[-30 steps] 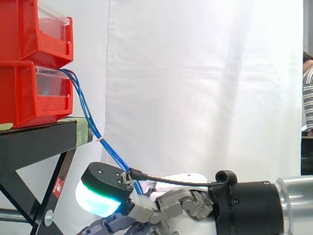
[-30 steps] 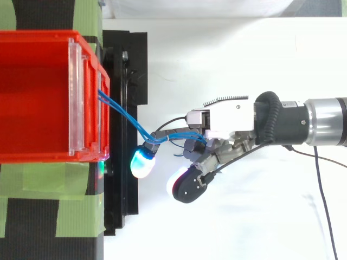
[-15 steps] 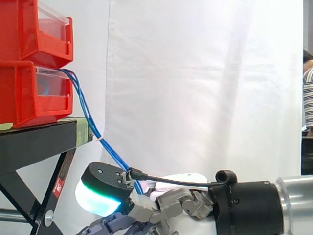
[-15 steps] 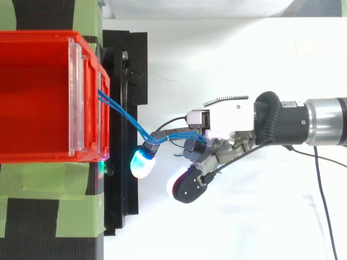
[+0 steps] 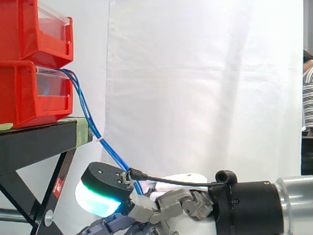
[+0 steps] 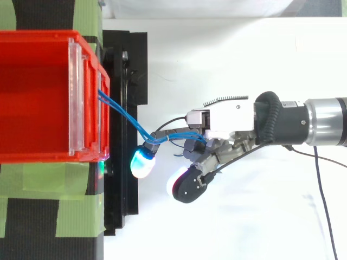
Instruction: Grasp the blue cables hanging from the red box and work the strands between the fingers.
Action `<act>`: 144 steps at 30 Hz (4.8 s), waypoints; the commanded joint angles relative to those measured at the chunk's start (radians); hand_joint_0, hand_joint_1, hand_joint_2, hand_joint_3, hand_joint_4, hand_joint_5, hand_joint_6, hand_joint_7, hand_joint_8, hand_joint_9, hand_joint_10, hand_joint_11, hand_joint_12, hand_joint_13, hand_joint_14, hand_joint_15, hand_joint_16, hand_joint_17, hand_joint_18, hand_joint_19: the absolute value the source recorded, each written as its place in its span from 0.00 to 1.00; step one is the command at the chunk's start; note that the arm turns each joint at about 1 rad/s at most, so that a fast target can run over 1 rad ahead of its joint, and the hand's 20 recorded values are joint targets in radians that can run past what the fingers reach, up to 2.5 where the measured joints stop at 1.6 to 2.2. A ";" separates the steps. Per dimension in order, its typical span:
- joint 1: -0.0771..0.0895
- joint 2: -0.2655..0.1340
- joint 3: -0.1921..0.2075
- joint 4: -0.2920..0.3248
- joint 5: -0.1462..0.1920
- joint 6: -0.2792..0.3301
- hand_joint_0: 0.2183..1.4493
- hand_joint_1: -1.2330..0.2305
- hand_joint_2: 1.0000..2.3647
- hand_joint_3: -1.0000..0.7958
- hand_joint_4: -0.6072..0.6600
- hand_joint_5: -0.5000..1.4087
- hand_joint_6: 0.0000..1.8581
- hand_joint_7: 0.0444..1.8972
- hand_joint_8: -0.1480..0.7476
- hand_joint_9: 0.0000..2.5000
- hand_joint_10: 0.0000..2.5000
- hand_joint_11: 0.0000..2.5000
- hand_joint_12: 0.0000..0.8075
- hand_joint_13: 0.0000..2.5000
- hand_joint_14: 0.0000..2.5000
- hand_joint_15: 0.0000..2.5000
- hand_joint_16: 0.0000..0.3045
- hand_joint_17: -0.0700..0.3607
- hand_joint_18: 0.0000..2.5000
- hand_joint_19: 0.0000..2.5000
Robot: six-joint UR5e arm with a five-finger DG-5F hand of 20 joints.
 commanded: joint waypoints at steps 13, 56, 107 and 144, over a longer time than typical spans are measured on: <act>0.000 0.000 0.001 0.000 0.000 0.000 0.43 0.49 0.00 0.00 0.75 0.31 0.01 0.50 0.70 0.52 1.00 1.00 0.74 0.70 1.00 0.62 0.75 0.56 0.98 0.34; -0.026 0.104 0.090 -0.244 -0.083 0.000 0.44 0.48 0.00 0.00 0.68 0.29 0.00 0.57 0.70 0.52 1.00 1.00 0.74 0.70 1.00 0.62 0.75 0.56 0.98 0.34; -0.066 0.215 0.090 -0.227 0.003 -0.040 0.43 0.48 0.00 0.00 0.64 0.34 0.15 0.62 0.70 0.52 1.00 1.00 0.74 0.70 1.00 0.62 0.75 0.56 0.98 0.34; -0.060 0.252 0.091 -0.230 0.103 -0.035 0.46 0.44 0.00 0.00 0.63 0.26 0.37 0.54 0.70 0.52 1.00 1.00 0.74 0.70 1.00 0.62 0.75 0.56 0.98 0.34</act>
